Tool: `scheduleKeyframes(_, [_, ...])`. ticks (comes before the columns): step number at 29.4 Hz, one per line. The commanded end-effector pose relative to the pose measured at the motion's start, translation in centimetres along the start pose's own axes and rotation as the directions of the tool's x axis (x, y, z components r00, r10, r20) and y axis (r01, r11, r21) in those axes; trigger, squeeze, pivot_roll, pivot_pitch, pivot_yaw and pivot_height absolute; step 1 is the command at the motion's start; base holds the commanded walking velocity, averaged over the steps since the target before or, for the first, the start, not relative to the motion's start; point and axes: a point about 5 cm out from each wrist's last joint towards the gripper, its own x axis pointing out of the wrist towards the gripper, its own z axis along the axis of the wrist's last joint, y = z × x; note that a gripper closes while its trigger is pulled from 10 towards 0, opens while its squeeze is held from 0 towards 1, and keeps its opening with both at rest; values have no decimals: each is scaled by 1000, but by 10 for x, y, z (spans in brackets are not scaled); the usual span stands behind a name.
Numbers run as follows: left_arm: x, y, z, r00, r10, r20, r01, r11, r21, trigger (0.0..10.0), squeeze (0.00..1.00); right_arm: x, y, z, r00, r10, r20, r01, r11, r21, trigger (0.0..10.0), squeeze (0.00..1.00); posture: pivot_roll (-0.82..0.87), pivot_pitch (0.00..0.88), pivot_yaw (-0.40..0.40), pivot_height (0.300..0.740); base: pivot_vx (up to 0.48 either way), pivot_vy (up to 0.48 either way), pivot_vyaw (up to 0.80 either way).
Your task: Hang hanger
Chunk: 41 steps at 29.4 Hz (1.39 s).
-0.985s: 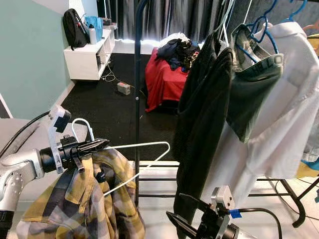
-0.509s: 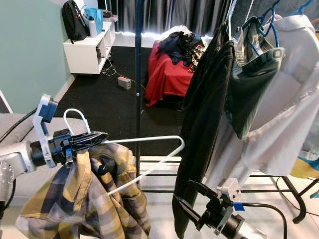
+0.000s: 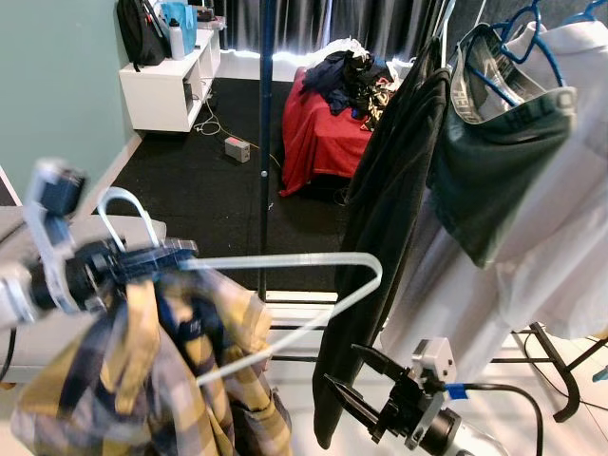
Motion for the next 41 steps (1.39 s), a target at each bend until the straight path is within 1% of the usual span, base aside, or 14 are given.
scheduleKeyframes(1, [1,-2,2,999,-27,23,27,1000,-11,10000,0,-4,-1,2,1000,-9,24,8,999,44,10000,0,50,203,-47,740,0,0,0])
scheduleKeyframes(2, [0,-1,2,999,-24,23,24,1000,-14,10000,0,-6,-2,4,998,-13,54,7,994,112,10000,0,55,208,-45,740,0,0,0])
scheduleKeyframes(4, [0,-1,2,999,-24,23,24,1000,-14,10000,0,-6,-2,4,998,-13,54,7,994,112,10000,0,55,208,-45,740,0,0,0])
scheduleKeyframes(6, [1,0,4,998,-43,41,45,999,-31,10000,0,-8,-7,11,990,-45,133,15,976,217,10000,0,58,211,-39,740,0,0,0])
scheduleKeyframes(7, [1,0,4,998,-43,41,45,999,-31,10000,0,-8,-7,11,990,-45,133,15,976,217,10000,0,58,211,-39,740,0,0,0])
scheduleKeyframes(10, [8,-6,7,993,-106,44,109,992,-67,10000,0,-1,-16,18,971,-55,232,-37,927,374,10000,0,68,209,-25,740,0,0,0])
scheduleKeyframes(13, [13,-10,6,989,-139,41,142,986,-85,10000,0,7,-16,20,968,-33,248,-76,906,416,10000,0,70,212,-22,740,0,0,0])
scheduleKeyframes(16, [17,-12,5,987,-156,38,159,983,-92,10000,0,12,-16,21,969,-18,246,-90,903,419,10000,0,75,206,-19,740,0,0,0])
scheduleKeyframes(18, [31,-17,-1,977,-209,45,213,971,-109,10000,0,35,-18,18,982,3,191,-69,938,340,10000,0,77,206,-16,740,0,0,0])
scheduleKeyframes(22, [43,-19,-6,969,-239,56,244,962,-119,10000,0,54,-19,16,990,21,141,-57,964,259,10000,0,83,208,-19,740,0,0,0])
scheduleKeyframes(31, [67,-26,-15,949,-306,79,314,938,-146,10000,0,81,-14,13,992,71,99,-88,980,178,10000,0,90,212,-14,740,0,0,0])
scheduleKeyframes(35, [69,-27,-15,947,-310,86,320,936,-148,10000,0,83,-16,12,992,60,114,-81,978,192,10000,0,92,209,-14,740,0,0,0])
scheduleKeyframes(40, [70,-28,-15,944,-315,95,327,933,-151,10000,0,86,-14,12,983,82,166,-126,953,276,10000,0,95,210,-12,740,0,0,0])
scheduleKeyframes(41, [71,-28,-14,944,-314,100,326,933,-152,10000,0,87,-13,13,976,95,197,-156,934,322,10000,0,97,210,-9,740,0,0,0])
